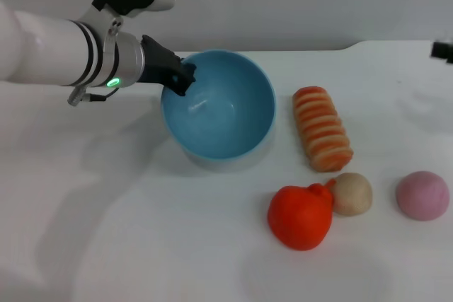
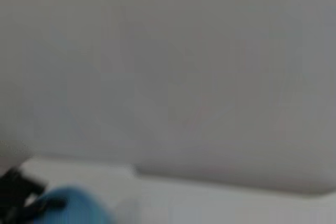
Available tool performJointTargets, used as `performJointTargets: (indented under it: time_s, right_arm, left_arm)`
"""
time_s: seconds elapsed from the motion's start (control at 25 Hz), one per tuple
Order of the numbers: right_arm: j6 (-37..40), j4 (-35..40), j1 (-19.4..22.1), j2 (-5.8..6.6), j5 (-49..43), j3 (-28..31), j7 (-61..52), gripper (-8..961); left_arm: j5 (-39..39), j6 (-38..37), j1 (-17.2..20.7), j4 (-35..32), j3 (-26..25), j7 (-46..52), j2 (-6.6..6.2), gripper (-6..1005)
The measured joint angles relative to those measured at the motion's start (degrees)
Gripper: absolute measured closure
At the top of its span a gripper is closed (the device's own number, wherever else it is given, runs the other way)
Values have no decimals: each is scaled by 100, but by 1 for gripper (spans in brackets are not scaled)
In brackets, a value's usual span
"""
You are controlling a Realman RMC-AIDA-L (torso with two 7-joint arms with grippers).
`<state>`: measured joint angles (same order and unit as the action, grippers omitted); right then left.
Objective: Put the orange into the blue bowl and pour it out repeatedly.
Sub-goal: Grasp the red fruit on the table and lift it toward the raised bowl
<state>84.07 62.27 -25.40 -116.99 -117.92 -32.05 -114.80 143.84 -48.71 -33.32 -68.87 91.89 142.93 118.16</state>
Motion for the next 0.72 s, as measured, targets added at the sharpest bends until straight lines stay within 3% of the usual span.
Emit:
performJointTargets:
  time_s: [0.16,0.36,0.72]
  right_arm:
    - [648,77,-341,50,-568,-316,-672,388]
    - [811,-52,-521,-76,-867,-1326,-860,388]
    - [623,-1347,-1021,-109,-1016,-1962,-1001,387]
  left_arm:
    - [205,34,-69,23,-40,268,-2,1001]
    - [223,53,-185,149,-66,299,8,1001]
    - [271,89,-237,249,-28,343,19,1001]
